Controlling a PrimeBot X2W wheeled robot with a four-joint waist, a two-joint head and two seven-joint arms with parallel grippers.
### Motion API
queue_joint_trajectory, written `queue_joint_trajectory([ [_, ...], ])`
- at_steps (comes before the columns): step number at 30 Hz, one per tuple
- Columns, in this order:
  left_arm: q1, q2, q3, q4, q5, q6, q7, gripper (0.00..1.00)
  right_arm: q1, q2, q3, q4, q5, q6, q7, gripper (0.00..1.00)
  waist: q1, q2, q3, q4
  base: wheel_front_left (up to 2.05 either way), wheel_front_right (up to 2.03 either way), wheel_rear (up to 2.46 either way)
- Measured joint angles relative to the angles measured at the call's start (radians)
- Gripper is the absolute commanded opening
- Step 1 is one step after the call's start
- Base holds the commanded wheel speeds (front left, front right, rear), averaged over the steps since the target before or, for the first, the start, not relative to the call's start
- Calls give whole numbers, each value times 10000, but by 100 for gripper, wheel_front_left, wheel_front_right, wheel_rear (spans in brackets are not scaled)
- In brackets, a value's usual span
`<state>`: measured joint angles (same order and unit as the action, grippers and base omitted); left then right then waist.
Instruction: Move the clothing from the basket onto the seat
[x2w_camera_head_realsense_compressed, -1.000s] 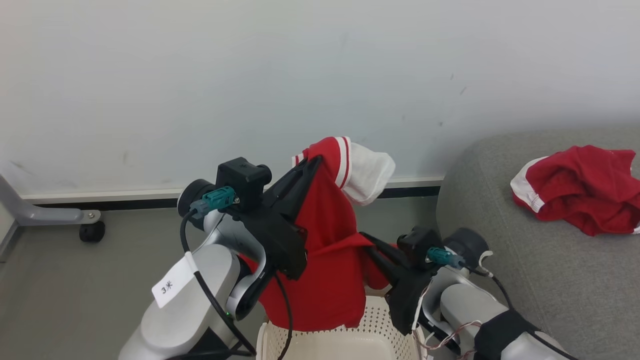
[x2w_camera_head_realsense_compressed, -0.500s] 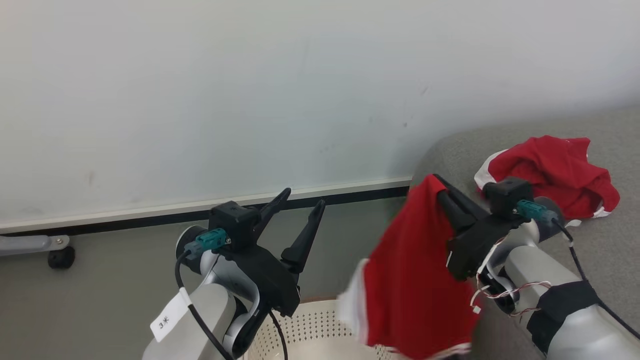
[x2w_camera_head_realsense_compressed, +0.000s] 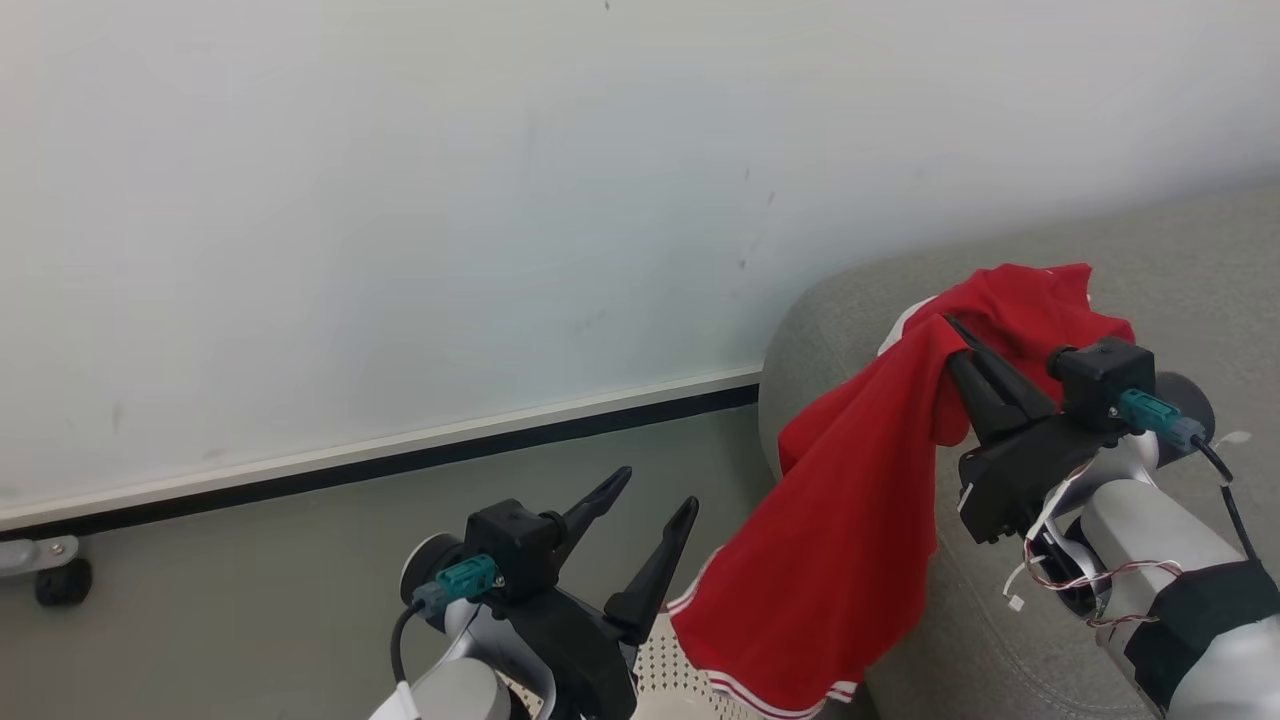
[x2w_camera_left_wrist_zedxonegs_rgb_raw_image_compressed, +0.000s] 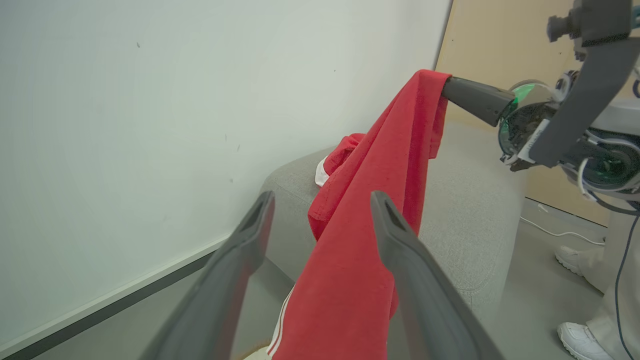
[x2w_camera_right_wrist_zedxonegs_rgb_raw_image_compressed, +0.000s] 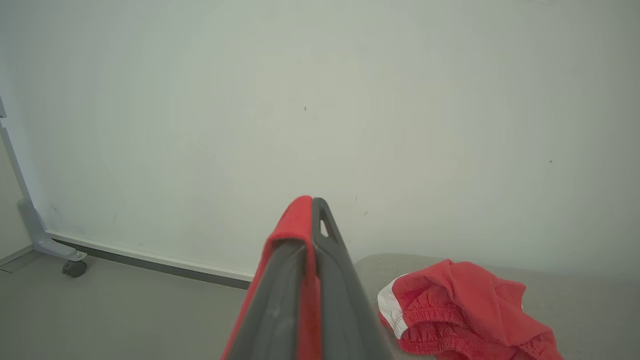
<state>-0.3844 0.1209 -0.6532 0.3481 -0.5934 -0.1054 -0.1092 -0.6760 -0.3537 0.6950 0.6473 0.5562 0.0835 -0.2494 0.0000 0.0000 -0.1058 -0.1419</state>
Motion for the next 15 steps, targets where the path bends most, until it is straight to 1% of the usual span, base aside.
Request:
queue_joint_trajectory([
  [7,430,-104,-267,-257,171,6,-173,100,104,-397,-52,-966,-261,-148,-2,0,0,0,-94,-623,0,0,0],
  [15,478,-169,-426,-307,353,94,-341,100,104,-771,-104,-1708,-485,-320,-17,0,0,0,-41,-1209,0,0,0],
])
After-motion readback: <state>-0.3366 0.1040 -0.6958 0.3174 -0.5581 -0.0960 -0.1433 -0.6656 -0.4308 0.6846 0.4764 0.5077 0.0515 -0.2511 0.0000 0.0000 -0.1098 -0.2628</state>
